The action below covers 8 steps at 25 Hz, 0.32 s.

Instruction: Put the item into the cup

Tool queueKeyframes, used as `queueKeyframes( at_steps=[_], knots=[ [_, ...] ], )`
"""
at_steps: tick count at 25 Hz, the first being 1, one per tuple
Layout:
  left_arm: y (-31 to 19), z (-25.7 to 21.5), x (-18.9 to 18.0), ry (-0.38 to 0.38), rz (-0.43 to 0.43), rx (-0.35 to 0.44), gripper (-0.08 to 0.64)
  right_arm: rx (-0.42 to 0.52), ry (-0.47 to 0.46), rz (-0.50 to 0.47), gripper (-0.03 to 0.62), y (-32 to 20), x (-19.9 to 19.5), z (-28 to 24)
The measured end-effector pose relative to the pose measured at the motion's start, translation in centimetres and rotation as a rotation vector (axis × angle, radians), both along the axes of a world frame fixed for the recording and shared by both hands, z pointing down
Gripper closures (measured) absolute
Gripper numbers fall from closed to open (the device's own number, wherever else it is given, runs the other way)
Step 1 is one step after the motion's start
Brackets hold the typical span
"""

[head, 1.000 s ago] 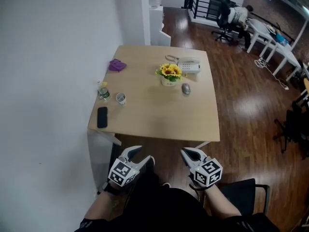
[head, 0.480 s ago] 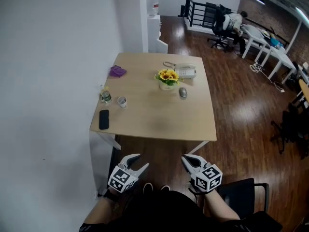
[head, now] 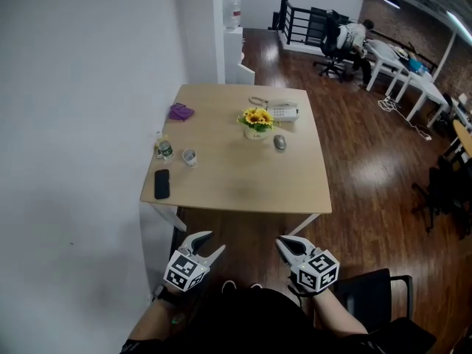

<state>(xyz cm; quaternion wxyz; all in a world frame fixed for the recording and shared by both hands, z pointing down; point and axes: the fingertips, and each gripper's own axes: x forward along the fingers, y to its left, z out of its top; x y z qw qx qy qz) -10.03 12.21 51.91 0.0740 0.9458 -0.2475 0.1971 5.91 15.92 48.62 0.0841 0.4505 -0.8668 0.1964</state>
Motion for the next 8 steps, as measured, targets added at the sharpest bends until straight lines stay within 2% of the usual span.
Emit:
queueKeyframes(
  at_steps=[8],
  knots=[
    [-0.27, -0.35, 0.16, -0.004, 0.019, 0.013, 0.376, 0.015, 0.014, 0.01, 0.584, 0.12, 0.41, -0.49]
  ],
)
